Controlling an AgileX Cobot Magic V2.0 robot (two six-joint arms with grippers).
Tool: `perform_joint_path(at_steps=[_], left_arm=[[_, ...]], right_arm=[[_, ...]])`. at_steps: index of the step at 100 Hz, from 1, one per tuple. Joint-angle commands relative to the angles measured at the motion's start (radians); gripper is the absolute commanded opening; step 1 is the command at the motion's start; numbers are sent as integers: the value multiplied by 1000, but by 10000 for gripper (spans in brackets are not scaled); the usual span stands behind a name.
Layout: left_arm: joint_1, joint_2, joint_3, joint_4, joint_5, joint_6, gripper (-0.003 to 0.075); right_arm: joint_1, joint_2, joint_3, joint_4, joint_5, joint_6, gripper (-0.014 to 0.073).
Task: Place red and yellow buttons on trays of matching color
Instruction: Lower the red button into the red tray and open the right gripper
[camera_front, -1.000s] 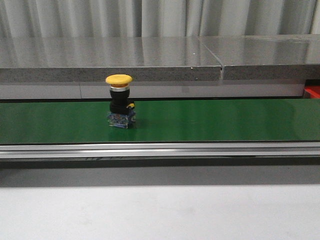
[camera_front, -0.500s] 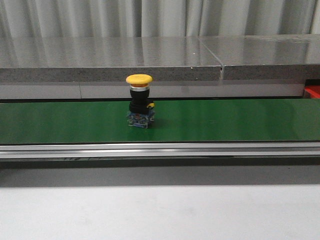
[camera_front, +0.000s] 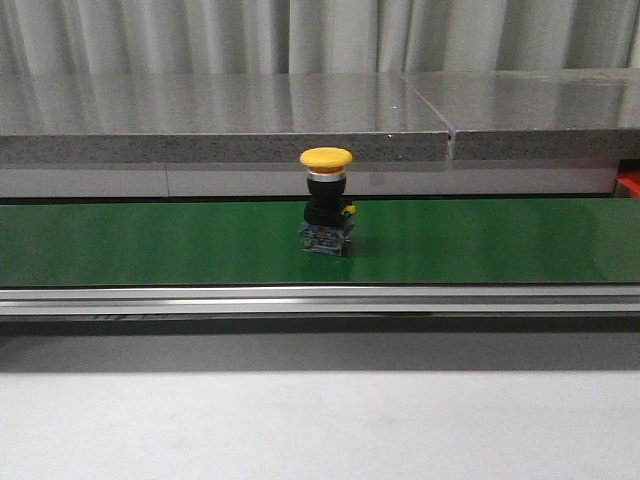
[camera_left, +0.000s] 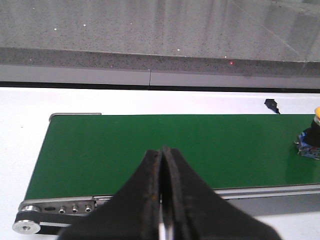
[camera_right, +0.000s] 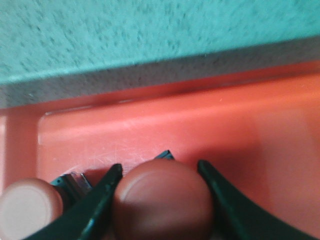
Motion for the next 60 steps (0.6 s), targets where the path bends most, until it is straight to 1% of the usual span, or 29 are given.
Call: perform_joint_path(at_steps=[1, 26, 31, 36, 43, 47, 48, 50, 55, 60], left_arm=[[-7, 8, -27, -11, -77, 1, -19], [-7, 8, -27, -11, -77, 1, -19], [-7, 8, -27, -11, -77, 1, -19], [-7, 8, -27, -11, -77, 1, -19], [-7, 8, -27, -11, -77, 1, -19], [-7, 8, -27, -11, -77, 1, -19], [-7, 8, -27, -11, -77, 1, -19], [-7, 8, -27, -11, -77, 1, -19], [-7, 8, -27, -11, -77, 1, -19], [-7, 8, -27, -11, -77, 1, -19]], right_arm=[[2, -52, -40, 24, -56, 0, 95], [2, -10, -40, 22, -53, 0, 95], [2, -7, -40, 20, -53, 0, 104], [2, -7, -40, 19, -54, 0, 136], [2, -7, -40, 19, -55, 0, 232], [2, -7, -40, 19, -55, 0, 318], [2, -7, -40, 19, -53, 0, 351], [2, -7, -40, 19, -52, 0, 385], [2, -7, -40, 20, -49, 0, 514], [2, -8, -40, 20, -49, 0, 602]])
